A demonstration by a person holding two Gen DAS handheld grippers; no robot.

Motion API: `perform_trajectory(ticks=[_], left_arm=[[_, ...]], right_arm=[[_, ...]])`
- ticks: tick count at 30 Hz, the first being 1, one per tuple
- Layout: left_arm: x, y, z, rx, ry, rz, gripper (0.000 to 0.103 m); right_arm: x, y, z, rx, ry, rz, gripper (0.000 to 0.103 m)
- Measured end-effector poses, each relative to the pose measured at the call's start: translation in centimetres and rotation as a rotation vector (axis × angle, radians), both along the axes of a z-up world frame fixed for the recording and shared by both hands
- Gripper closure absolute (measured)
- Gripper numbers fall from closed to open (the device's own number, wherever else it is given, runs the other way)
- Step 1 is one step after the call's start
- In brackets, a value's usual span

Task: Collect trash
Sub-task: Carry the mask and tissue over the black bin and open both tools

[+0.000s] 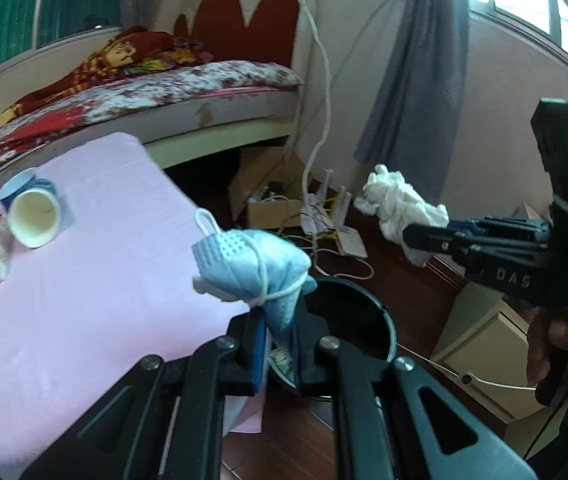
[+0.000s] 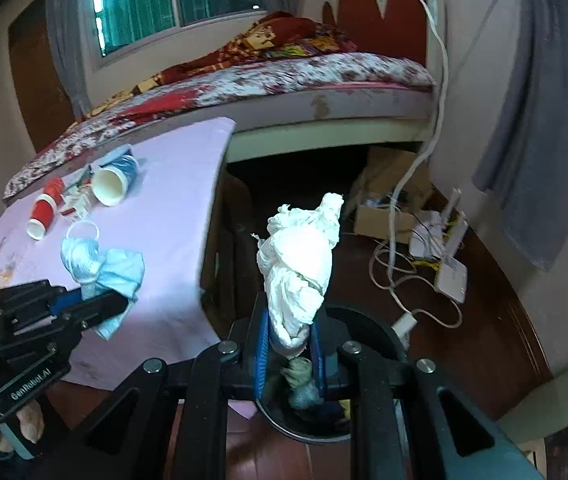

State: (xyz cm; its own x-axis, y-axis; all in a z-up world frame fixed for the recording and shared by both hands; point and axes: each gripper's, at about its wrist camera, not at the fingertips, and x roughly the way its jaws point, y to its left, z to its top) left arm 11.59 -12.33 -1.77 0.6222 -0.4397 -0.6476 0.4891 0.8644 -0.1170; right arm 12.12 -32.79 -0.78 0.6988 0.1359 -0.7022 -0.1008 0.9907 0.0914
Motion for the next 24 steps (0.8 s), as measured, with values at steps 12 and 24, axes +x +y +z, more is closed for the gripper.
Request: perform_trajectory(ticks=[12, 24], left_arm=[[-1.3, -5.1, -3.3, 0.013, 0.088, -0.098, 0.091], [-0.1, -8.4, -8.8, 0.035, 0.196, -0.133, 0.091]], right_arm=[[-2.7, -5.0, -5.1, 0.004, 0.084, -0.043, 0.083], [-2.4, -6.8, -12.1, -0.017, 0.203, -0.033, 0.083]])
